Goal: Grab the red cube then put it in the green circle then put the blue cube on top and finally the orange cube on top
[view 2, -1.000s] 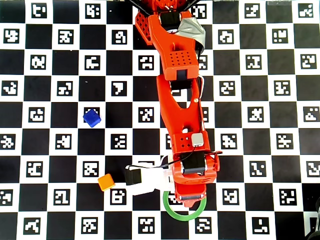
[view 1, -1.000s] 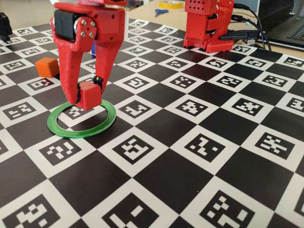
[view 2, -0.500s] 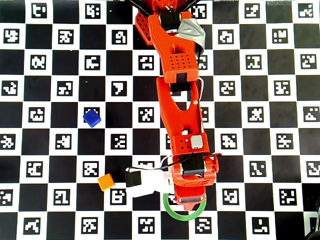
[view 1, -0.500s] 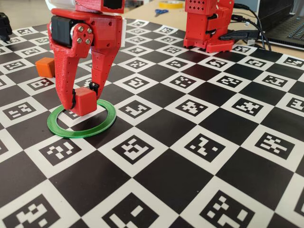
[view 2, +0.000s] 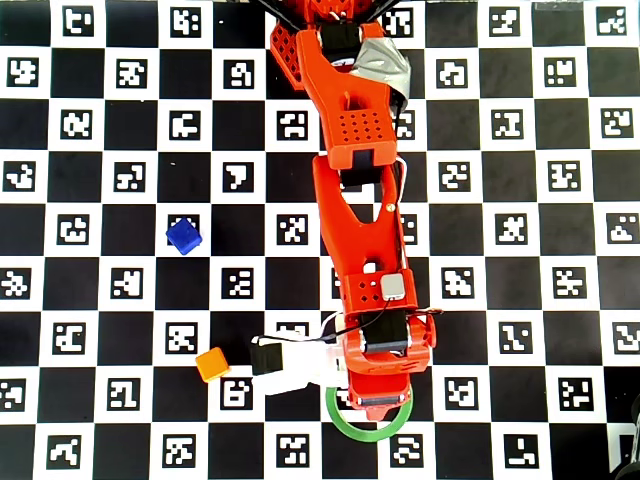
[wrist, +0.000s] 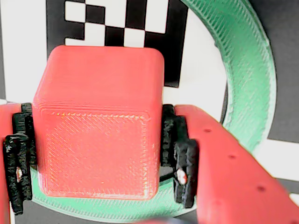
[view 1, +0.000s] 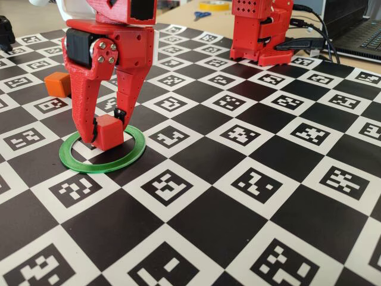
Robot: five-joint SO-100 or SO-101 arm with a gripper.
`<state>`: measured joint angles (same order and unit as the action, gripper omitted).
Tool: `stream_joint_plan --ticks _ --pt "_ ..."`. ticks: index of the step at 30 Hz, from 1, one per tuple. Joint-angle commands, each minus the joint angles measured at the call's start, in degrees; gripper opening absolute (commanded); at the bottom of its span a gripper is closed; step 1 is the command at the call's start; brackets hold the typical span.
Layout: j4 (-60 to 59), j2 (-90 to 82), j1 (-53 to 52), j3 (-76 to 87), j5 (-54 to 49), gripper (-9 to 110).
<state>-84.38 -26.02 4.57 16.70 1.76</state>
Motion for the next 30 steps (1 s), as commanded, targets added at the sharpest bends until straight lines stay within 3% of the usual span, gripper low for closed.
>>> stream_joint_plan --ticks 1,20,30 --pt "-0.18 -2.11 -0.35 -5.71 0.62 28" --pt "-8.79 -5.62 1.23 -11.34 3.43 42" --pt "-7.73 -26.1 0.26 10.63 5.62 42"
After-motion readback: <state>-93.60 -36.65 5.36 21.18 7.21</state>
